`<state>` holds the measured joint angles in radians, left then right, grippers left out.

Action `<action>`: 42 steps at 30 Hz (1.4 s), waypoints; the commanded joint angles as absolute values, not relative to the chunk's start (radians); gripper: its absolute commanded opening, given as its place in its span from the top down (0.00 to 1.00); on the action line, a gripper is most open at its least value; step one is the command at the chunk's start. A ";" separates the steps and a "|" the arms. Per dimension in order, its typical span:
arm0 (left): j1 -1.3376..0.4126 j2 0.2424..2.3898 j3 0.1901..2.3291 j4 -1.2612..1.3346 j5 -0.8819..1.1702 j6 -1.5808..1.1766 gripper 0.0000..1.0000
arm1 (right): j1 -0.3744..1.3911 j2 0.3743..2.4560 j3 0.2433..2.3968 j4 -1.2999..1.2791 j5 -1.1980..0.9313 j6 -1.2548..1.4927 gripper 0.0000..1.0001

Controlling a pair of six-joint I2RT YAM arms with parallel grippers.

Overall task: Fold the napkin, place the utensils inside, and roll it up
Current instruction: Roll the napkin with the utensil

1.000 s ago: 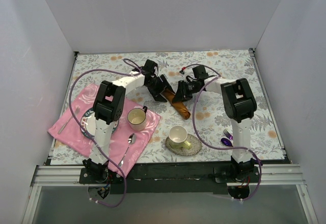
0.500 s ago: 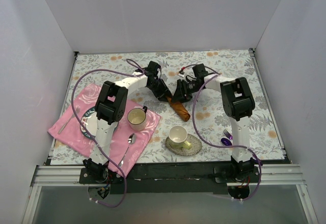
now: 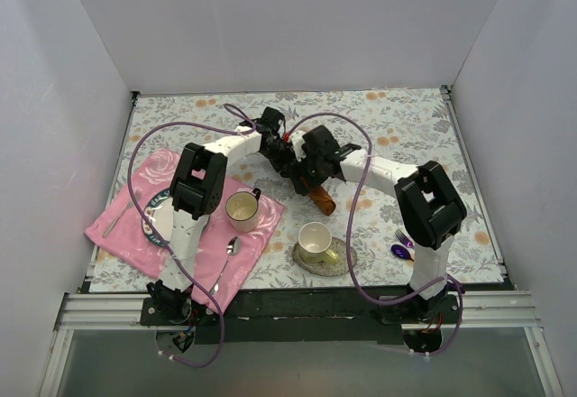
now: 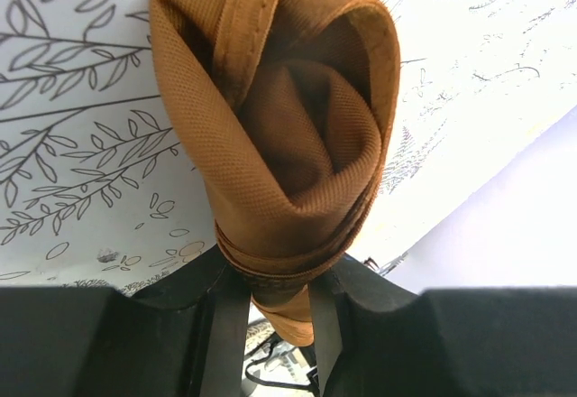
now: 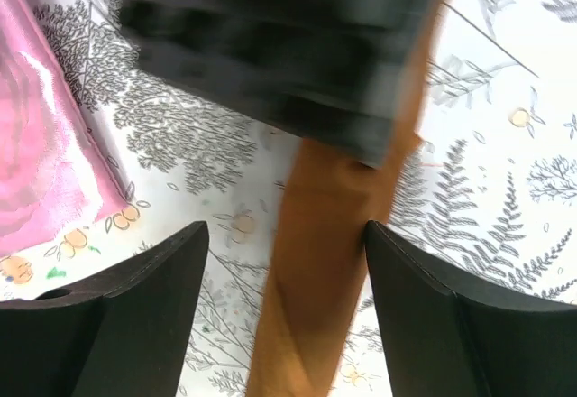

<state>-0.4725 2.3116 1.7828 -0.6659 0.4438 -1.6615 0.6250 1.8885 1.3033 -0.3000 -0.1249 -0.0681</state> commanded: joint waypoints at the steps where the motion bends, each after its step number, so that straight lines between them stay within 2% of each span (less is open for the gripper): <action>1: -0.465 2.321 1.792 -0.687 0.423 -1.661 0.73 | 0.716 1.894 1.307 -0.244 0.161 -0.184 0.22; 12: -0.460 2.322 1.776 -0.658 0.460 -1.690 0.73 | 0.762 1.983 1.350 -0.227 0.301 -0.227 0.24; 15: -0.457 2.325 1.781 -0.663 0.466 -1.689 0.72 | 0.761 1.993 1.350 -0.222 0.299 -0.216 0.30; 18: -0.451 2.319 1.786 -0.667 0.463 -1.678 0.64 | 0.749 1.990 1.345 -0.225 0.241 -0.197 0.45; 19: -0.448 2.318 1.795 -0.672 0.457 -1.675 0.56 | 0.739 1.987 1.342 -0.225 0.174 -0.187 0.52; 21: -0.443 2.310 1.815 -0.693 0.427 -1.651 0.50 | 0.704 1.988 1.348 -0.245 0.099 -0.143 0.58; 22: -0.443 2.309 1.844 -0.704 0.417 -1.641 0.44 | 0.692 1.983 1.342 -0.239 0.030 -0.129 0.60; 25: -0.439 2.301 1.867 -0.723 0.405 -1.621 0.36 | 0.654 1.965 1.304 -0.218 -0.072 -0.089 0.62; 36: -0.433 2.243 1.799 -0.663 0.443 -1.640 0.31 | 0.470 2.005 1.282 -0.195 -0.466 0.046 0.66; 42: -0.466 2.272 1.839 -0.664 0.448 -1.643 0.30 | 0.405 2.059 1.302 -0.190 -0.638 0.098 0.66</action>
